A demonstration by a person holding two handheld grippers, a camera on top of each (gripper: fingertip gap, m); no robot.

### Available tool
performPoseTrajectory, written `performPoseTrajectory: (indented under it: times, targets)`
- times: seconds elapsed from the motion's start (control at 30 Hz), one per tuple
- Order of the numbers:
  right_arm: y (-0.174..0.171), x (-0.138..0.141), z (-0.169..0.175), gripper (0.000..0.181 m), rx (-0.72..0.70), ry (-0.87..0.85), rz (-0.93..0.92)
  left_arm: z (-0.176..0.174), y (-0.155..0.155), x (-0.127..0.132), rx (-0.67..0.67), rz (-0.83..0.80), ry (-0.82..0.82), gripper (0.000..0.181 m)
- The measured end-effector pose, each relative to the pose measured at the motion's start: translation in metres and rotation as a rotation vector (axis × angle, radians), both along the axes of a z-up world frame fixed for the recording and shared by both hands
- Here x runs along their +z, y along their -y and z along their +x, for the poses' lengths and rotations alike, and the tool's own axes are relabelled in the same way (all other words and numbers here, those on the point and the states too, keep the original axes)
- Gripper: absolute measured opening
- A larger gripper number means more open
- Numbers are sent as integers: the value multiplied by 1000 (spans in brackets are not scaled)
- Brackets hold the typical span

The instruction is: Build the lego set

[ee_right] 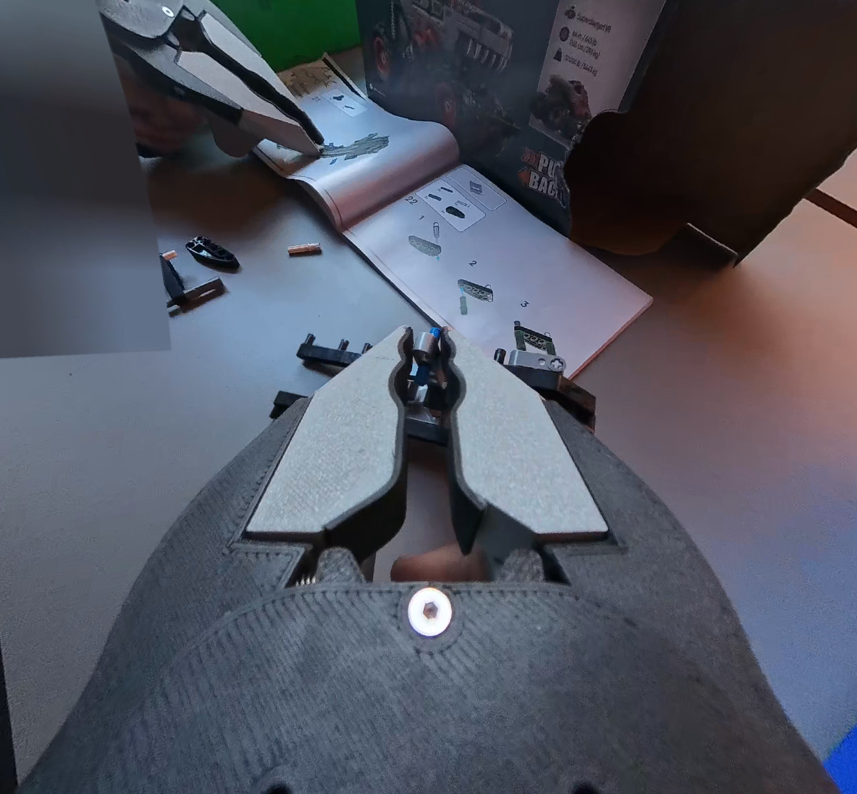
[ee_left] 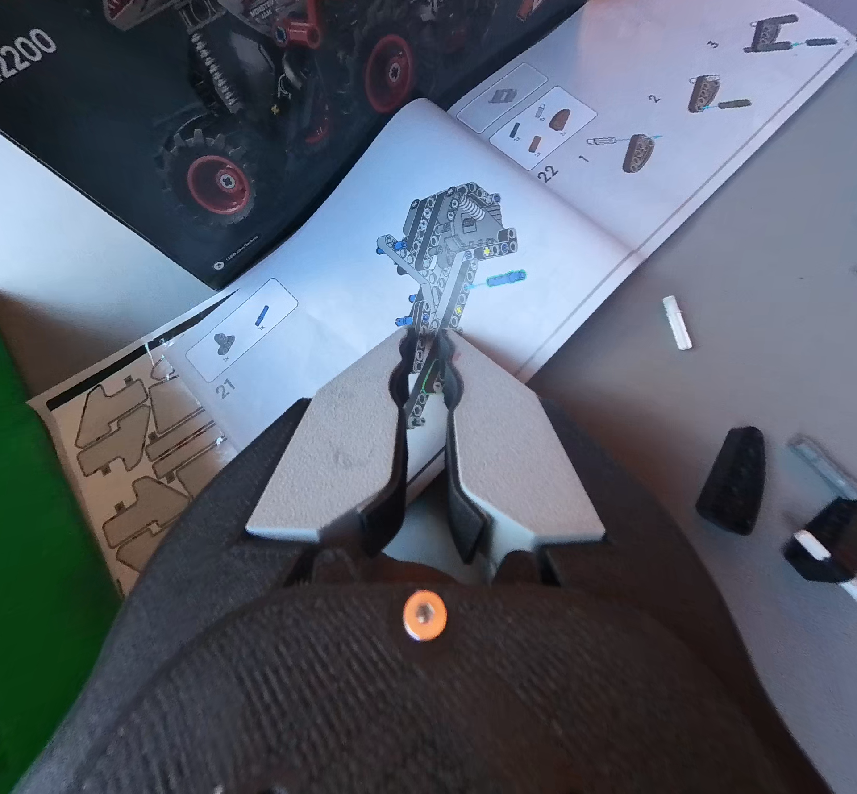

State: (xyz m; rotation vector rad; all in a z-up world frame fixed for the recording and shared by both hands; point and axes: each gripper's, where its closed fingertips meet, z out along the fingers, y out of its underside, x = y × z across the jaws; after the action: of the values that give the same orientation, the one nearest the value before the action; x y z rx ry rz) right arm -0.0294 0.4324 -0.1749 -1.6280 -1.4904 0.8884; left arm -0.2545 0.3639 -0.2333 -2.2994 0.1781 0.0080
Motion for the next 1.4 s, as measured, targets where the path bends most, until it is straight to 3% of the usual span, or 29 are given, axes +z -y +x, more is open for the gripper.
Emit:
performPoseTrajectory:
  times: [0.43,0.7,1.2,1.4]
  targets:
    - [6,19,4,23,52,-151,-70,-3,-2,9,12,37,-10,10]
    - [-10,30,19,25,2,-268,-121,-6,-2,17,25,63,-5,10]
    - [2,4,4,32,30,-162,-85,-3,-3,15,24,65,15,10]
    - [5,7,5,29,36,-168,-99,-1,-4,11,44,52,77,9]
